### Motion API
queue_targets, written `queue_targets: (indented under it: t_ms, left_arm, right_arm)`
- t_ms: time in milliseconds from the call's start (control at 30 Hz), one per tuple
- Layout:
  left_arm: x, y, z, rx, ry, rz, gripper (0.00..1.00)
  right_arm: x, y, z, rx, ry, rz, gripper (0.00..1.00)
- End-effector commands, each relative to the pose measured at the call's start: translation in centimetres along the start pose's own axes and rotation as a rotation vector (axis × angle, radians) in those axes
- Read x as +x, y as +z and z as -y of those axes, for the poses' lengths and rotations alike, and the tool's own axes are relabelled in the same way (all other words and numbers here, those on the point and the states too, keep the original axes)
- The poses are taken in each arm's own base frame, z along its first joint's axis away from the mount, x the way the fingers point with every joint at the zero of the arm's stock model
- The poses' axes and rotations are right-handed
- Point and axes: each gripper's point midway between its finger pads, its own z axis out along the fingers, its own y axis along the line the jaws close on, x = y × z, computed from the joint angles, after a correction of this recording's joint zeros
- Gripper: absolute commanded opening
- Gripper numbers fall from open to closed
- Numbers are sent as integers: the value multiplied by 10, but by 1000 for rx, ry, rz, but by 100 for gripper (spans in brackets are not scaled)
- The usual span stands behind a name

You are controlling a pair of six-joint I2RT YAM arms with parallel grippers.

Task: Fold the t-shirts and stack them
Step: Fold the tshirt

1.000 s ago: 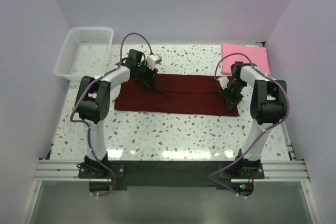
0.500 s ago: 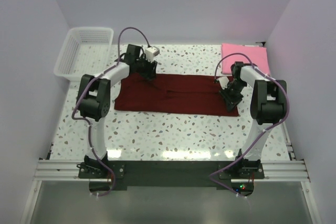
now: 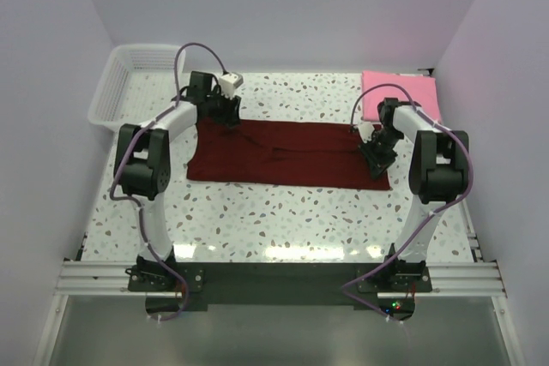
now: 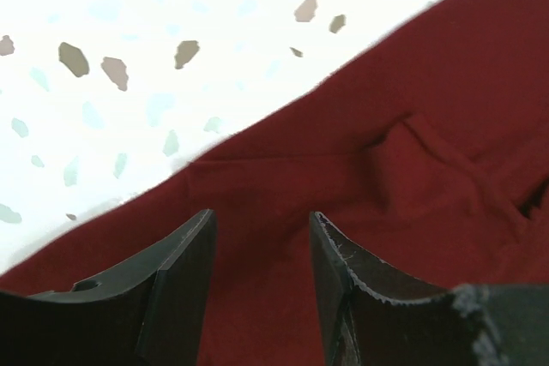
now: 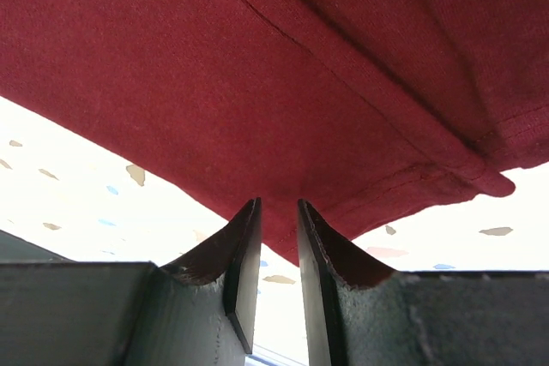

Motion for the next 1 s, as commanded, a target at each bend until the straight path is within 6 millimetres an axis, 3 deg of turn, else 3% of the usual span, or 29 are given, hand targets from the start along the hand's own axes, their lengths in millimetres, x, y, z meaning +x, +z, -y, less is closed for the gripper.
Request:
queue_targets:
  t_ms: [0,233,600,700,933,967]
  left_arm:
    - [-16,8,-32,-50,-7,39,52]
    - [-3,31,-47,-48,-11,1,52]
    - [-9,33,-32,39,-23,41,41]
    - [-10,32,-31,46,-24,47,35]
    - [-23,26,-37,28,-13,79,0]
    - [-23,25,-40,14,-11,80,0]
  right_arm:
    - [-9,-10,-2,7,1,35,27]
    - [-8,1,-7,11,-21,9,27]
    - [-7,3,-4,22,-24,-4,26]
    - [-7,4,-4,21,-22,-7,26]
    - [-7,4,-4,24,-22,-7,26]
    - [-6,4,-3,24,-23,-10,26]
